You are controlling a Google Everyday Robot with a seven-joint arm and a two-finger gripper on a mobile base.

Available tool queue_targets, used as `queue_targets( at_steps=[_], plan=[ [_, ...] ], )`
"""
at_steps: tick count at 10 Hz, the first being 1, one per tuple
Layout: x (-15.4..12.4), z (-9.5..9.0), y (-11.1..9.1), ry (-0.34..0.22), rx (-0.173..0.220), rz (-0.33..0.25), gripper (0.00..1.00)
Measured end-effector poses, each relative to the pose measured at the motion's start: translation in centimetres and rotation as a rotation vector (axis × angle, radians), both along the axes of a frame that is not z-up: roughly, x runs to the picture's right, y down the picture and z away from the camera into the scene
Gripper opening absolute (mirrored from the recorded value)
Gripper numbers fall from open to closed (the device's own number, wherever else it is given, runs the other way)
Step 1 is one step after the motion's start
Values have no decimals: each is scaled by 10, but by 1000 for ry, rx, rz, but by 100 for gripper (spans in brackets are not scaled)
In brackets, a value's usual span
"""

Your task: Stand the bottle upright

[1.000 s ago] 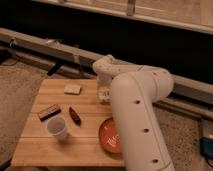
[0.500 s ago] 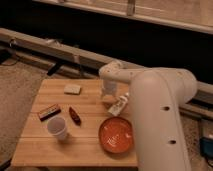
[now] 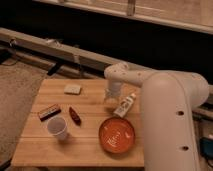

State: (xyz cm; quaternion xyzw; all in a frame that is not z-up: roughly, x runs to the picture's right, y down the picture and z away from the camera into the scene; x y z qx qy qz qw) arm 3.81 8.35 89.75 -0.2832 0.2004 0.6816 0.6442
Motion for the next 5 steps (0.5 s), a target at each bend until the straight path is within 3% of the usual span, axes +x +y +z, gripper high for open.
queue_targets(
  at_steps=[3,5],
  plan=[
    [11,-23,-38,15,19,25,63],
    [19,-31,-52,71,10,34,63]
  ],
)
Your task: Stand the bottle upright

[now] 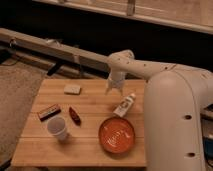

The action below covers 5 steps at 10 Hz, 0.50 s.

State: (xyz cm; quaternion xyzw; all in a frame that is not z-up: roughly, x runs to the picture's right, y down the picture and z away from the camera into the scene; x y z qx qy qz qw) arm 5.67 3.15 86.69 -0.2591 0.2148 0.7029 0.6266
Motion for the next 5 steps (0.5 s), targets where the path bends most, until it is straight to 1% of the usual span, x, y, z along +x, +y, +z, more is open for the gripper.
queue_targets(
  at_steps=[1,2,3,5],
  plan=[
    [4,2,-1,22,-8,6,63],
    [14,6,3,54,-21,19,63],
    [28,12,11,87,-36,34,63],
    [56,17,23,143,-58,66,63]
  ],
)
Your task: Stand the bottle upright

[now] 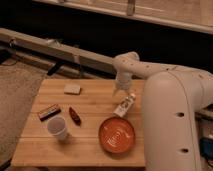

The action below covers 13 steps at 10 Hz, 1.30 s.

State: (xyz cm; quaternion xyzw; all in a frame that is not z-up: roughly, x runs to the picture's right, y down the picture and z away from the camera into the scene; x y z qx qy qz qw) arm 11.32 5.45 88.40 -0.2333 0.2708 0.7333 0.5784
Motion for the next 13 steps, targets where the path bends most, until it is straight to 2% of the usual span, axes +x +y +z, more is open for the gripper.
queue_targets(
  at_steps=[2,5,8,9,13],
  plan=[
    [21,3,11,45,-19,34,63],
    [41,5,23,84,-39,63,63],
    [42,19,38,95,-70,74,63],
    [44,23,40,99,-83,76,63],
    [37,36,27,91,-125,67,63]
  ],
)
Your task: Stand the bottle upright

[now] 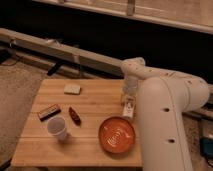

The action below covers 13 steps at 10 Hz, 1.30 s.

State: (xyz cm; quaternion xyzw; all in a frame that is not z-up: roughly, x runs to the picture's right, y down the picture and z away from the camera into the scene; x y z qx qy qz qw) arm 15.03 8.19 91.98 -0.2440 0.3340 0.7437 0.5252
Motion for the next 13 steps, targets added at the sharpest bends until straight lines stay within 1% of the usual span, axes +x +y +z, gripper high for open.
queue_targets(
  at_steps=[1,2,4,6,8,10,13],
  plan=[
    [-2,3,-3,0,-10,-5,63],
    [-2,6,-7,6,-31,-16,63],
    [-6,14,-9,10,-80,-38,63],
    [-8,22,-10,16,-142,-70,63],
    [-5,27,-8,19,-182,-85,63],
    [0,29,-5,16,-208,-86,63],
    [10,30,-1,9,-236,-78,63]
  ],
)
